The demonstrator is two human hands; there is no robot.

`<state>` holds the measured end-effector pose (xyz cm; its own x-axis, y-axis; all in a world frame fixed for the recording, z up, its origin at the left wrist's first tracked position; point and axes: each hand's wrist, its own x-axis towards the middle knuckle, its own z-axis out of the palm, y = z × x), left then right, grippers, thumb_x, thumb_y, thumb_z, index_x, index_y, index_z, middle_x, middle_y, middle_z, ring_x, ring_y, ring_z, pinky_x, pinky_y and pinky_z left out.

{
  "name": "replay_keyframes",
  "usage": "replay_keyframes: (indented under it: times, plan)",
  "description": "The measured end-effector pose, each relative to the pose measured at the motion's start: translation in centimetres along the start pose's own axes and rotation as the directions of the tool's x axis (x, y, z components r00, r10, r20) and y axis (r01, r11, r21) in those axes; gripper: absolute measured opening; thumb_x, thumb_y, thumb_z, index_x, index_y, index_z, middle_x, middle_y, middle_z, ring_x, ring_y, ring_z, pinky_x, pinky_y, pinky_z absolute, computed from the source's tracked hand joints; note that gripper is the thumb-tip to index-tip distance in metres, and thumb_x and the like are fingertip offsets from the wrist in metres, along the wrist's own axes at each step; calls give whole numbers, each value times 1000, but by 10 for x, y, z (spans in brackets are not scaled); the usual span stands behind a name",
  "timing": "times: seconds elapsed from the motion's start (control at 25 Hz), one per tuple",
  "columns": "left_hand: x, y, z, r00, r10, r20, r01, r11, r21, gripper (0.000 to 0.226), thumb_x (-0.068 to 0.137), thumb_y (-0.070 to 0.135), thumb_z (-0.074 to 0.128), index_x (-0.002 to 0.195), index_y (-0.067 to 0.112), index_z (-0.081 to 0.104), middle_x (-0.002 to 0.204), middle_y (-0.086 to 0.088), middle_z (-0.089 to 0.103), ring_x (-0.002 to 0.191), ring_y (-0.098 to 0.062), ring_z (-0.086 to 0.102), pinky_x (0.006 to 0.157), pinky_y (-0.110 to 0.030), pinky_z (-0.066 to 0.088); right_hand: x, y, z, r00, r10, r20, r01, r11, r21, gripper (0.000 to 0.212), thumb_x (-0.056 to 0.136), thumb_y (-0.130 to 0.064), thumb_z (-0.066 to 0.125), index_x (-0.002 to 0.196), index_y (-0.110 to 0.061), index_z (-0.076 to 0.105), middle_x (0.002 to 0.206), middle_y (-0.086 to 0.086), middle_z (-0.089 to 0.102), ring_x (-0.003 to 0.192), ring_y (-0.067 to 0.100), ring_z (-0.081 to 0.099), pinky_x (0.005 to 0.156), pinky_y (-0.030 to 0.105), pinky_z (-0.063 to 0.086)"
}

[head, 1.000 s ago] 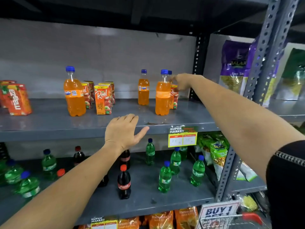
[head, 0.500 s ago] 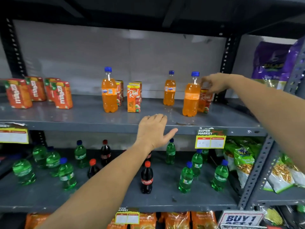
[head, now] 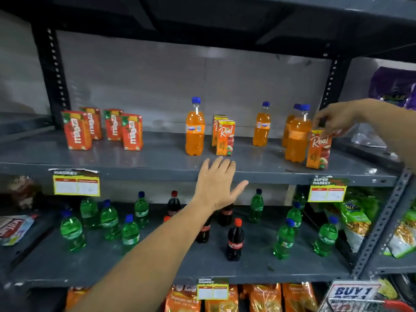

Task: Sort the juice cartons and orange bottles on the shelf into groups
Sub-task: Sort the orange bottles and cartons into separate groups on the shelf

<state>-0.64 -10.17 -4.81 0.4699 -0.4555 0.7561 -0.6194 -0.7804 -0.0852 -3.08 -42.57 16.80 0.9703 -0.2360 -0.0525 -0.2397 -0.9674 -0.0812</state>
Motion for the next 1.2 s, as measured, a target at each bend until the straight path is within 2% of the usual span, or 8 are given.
replay_keyframes:
  times: [0.08, 0.24, 0.32, 0.44, 0.72, 0.88, 1.08, 1.2]
  plan:
    - [-9, -35, -12, 1000, -15, 23, 14, 1000, 23, 64, 89, 58, 32, 115, 7, 61, 118, -9, 64, 121, -28, 51, 100, -51, 38, -10, -18, -1, 995, 86, 50, -88, 996, 31, 20, 83, -5, 67, 101, -9, 60, 114, 21, 60, 84, 28, 61, 61, 32, 52]
    - [-17, -95, -40, 993, -70, 100, 62, 995, 75, 68, 88, 62, 26, 104, 8, 64, 112, -8, 66, 117, -27, 52, 102, -49, 33, -39, -63, -1, 986, 139, 92, -147, 985, 88, 33, 79, -2, 70, 110, -8, 59, 118, 18, 57, 91, 30, 62, 62, 32, 54]
    - [-22, -124, -52, 985, -93, 144, 76, 990, 115, 74, 86, 67, 20, 104, 10, 63, 114, -8, 65, 118, -26, 51, 105, -49, 29, -52, -102, 0, 993, 67, 100, -81, 987, 139, 40, 80, -2, 70, 117, -9, 58, 118, 17, 59, 96, 31, 62, 67, 30, 57]
    - [-35, -160, -66, 969, -154, 193, 116, 974, 197, 90, 79, 78, 12, 104, 9, 64, 114, -9, 64, 117, -27, 51, 106, -50, 29, -57, -173, 7, 991, -113, 68, 103, 986, 133, 46, 81, -5, 69, 124, -12, 55, 119, 20, 57, 97, 29, 62, 66, 25, 56]
    - [-58, -193, -75, 973, -133, 191, 96, 977, 193, 96, 75, 83, 13, 107, 7, 62, 103, -6, 67, 100, -23, 59, 91, -40, 44, -26, -328, 31, 910, -414, -1, 412, 904, 111, 45, 81, -13, 71, 124, -16, 57, 111, 10, 62, 91, 22, 64, 71, 26, 55]
    - [-59, -189, -78, 975, -143, 167, 111, 976, 185, 94, 76, 83, 17, 104, 6, 63, 102, -7, 68, 99, -23, 60, 88, -37, 46, -2, -374, 38, 895, -446, -22, 446, 890, 90, 44, 83, -13, 69, 124, -18, 55, 115, 13, 63, 90, 20, 65, 67, 23, 53]
    - [-60, -190, -77, 977, -151, 151, 122, 975, 185, 92, 76, 83, 16, 97, 7, 63, 95, -6, 67, 92, -22, 61, 81, -36, 47, 12, -383, 39, 901, -433, -33, 434, 901, 26, 44, 82, -15, 70, 124, -19, 56, 117, 9, 65, 104, 25, 64, 81, 30, 54]
    - [-61, -191, -77, 981, -145, 126, 121, 975, 187, 88, 77, 82, 17, 91, 8, 63, 90, -5, 66, 87, -21, 60, 76, -34, 47, 4, -378, 30, 843, -485, -234, 477, 874, -95, 41, 78, -32, 73, 116, -21, 62, 114, 6, 64, 106, 20, 59, 89, 34, 48]
